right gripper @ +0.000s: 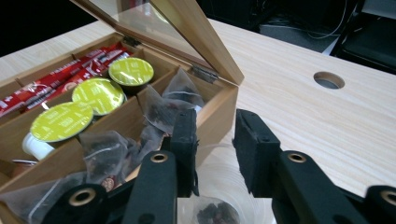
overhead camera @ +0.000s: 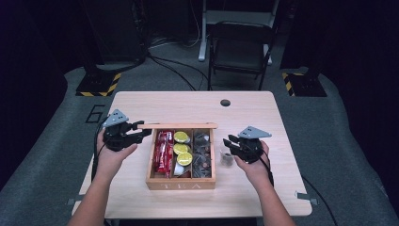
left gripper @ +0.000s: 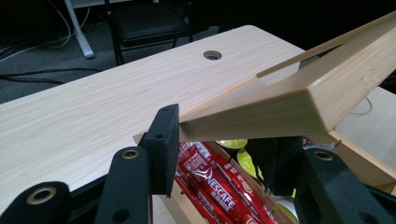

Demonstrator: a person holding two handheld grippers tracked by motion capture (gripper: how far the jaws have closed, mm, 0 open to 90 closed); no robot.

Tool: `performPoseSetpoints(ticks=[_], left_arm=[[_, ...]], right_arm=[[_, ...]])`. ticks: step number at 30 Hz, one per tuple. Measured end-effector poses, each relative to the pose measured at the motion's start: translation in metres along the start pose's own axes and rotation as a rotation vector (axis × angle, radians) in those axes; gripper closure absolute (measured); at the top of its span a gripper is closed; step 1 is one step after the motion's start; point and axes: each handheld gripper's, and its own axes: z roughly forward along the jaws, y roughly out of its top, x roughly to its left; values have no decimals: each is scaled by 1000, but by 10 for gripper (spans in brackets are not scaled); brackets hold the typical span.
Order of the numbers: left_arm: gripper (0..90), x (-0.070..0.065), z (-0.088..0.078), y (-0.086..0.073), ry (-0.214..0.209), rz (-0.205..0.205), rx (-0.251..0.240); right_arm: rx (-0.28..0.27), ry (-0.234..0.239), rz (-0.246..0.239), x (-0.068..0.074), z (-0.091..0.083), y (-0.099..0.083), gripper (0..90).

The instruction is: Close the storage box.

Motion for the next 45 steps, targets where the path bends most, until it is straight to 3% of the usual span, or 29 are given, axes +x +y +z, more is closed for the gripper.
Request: performPoseSetpoints(ticks=[19, 30, 42, 45], left_arm=[[542, -5, -7, -2, -1, -4, -14], [544, -12, -14, -8, 1, 10, -7], [542, -17, -19, -10, 4, 29, -11], [545, -17, -20, -10, 6, 39, -4]], right_arm=[[-28, 36, -28, 21, -2, 21, 536], [-89, 47, -63, 32, -1, 36, 434], [-132, 73, -83, 42, -6, 49, 458], [-137, 59, -94, 45, -9, 51, 474]])
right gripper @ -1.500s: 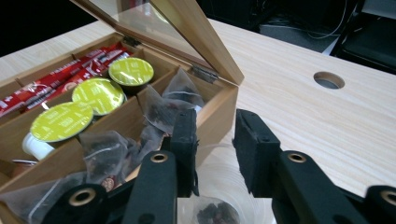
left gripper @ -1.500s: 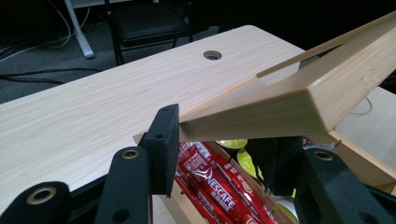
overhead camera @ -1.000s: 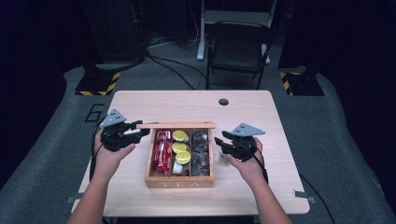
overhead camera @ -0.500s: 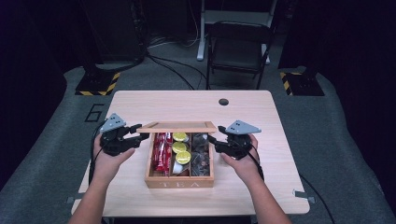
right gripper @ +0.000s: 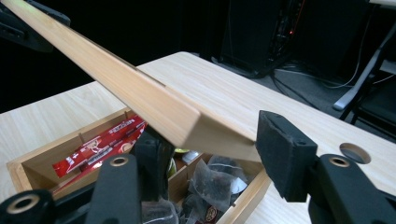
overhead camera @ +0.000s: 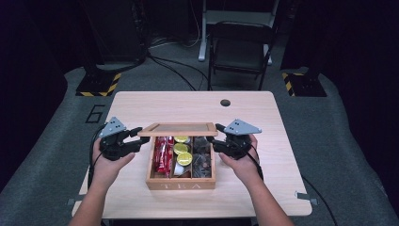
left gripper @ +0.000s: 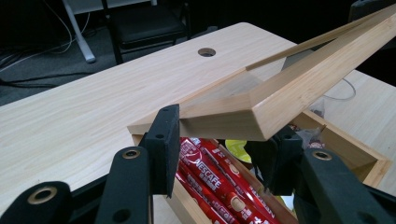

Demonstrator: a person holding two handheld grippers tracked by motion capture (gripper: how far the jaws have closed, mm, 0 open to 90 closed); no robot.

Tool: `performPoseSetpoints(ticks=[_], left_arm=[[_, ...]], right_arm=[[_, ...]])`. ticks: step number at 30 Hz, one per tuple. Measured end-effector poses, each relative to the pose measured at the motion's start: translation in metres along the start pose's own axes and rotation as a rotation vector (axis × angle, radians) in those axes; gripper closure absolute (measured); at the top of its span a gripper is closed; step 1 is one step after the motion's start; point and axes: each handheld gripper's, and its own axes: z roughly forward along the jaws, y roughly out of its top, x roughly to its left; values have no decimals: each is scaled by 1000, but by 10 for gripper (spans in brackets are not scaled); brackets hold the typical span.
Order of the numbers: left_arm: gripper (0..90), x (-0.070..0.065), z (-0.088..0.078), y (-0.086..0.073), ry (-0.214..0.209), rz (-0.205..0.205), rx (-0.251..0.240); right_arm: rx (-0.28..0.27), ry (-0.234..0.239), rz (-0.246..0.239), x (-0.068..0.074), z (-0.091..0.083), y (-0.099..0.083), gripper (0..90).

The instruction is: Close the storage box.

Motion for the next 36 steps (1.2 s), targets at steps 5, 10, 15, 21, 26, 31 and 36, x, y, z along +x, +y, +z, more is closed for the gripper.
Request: performPoseSetpoints(ticks=[5, 10, 15, 21, 26, 31, 36], left_arm=[[543, -2, -1, 0, 7, -2, -11], [542, -3, -1, 0, 9, 0, -8], [542, -2, -1, 1, 10, -10, -7], [539, -4, 0, 2, 22, -5, 4], [537, -3, 1, 4, 23, -16, 5], [536, 0, 2, 9, 15, -10, 28], [536, -2, 1, 8, 18, 6, 46]], right_arm=[[6, -8, -3, 0, 0, 0, 497], [20, -18, -9, 1, -1, 2, 503], [23, -6, 2, 0, -1, 2, 501], [22, 8, 9, -2, -1, 2, 499], [29, 7, 13, -2, -1, 4, 499], [41, 3, 15, -4, 0, 8, 500], [53, 15, 17, -5, 0, 8, 497]])
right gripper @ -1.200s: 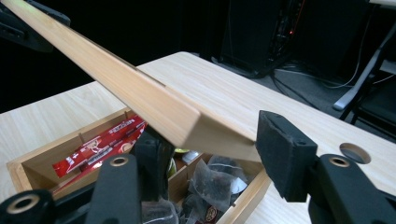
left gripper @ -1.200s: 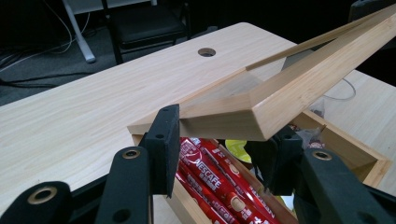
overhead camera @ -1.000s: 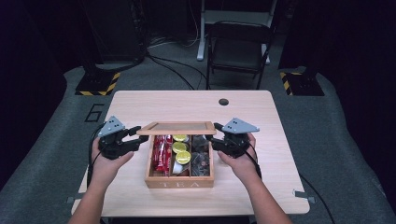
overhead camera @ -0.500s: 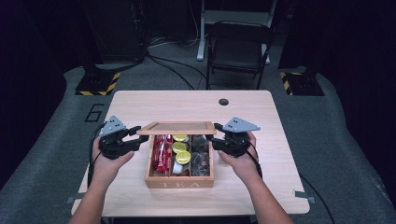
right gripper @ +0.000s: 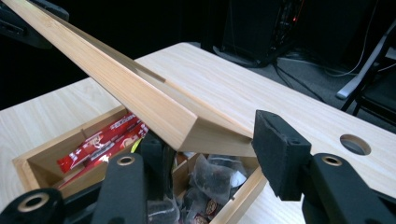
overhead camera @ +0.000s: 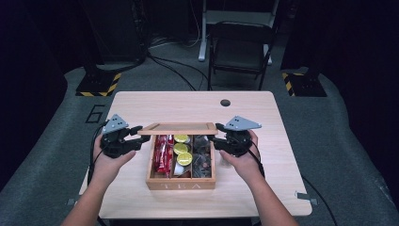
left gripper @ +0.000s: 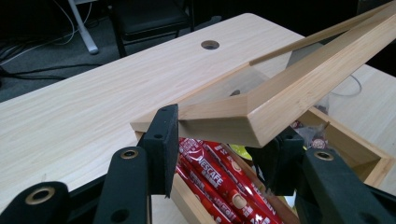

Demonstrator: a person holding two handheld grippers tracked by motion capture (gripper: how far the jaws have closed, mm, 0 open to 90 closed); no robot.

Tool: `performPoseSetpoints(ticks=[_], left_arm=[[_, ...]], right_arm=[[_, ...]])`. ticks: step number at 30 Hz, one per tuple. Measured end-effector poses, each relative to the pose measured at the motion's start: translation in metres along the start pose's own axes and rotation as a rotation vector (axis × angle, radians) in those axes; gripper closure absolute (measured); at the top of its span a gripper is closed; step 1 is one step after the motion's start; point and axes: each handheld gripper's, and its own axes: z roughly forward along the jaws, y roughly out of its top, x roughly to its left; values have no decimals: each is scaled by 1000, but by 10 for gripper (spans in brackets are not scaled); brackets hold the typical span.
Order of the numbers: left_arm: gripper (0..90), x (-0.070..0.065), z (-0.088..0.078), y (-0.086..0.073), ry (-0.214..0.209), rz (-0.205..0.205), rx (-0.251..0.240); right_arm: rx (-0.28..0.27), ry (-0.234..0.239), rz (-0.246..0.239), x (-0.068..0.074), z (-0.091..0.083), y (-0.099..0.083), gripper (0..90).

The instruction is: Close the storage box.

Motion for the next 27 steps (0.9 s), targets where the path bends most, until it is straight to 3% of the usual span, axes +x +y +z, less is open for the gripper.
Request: performPoseSetpoints(ticks=[13, 27], left_arm=[[529, -11, -2, -20, 14, 36, -7], [518, -20, -8, -39, 1, 52, 6]], right_arm=[[37, -1, -23, 11, -5, -14, 492], [66, 22, -62, 19, -15, -32, 505]])
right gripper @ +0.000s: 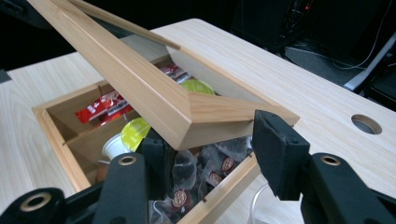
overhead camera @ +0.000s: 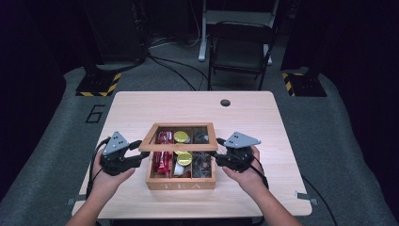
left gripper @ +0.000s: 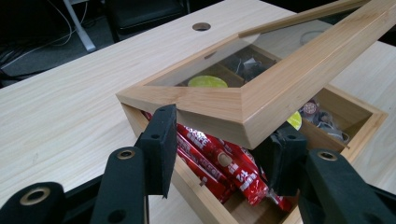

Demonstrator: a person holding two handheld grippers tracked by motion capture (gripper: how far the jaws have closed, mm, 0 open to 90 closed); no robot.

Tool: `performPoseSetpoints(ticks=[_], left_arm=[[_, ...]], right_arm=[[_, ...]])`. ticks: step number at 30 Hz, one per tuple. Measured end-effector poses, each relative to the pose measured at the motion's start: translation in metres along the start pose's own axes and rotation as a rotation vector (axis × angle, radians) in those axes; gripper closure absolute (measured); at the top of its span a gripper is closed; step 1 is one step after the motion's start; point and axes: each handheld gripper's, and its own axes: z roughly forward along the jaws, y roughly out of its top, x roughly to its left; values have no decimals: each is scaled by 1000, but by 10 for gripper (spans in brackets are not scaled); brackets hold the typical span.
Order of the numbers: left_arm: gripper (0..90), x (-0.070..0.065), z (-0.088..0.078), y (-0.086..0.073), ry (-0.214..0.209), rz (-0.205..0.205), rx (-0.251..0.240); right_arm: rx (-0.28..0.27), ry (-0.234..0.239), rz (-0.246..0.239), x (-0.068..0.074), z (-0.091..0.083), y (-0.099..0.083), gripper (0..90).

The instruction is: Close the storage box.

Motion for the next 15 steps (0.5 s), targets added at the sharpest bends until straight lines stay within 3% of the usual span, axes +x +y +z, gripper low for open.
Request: performPoseSetpoints(ticks=[15], left_arm=[[518, -8, 0, -21, -12, 10, 18]], right_arm=[[20, 1, -26, 11, -3, -16, 499]])
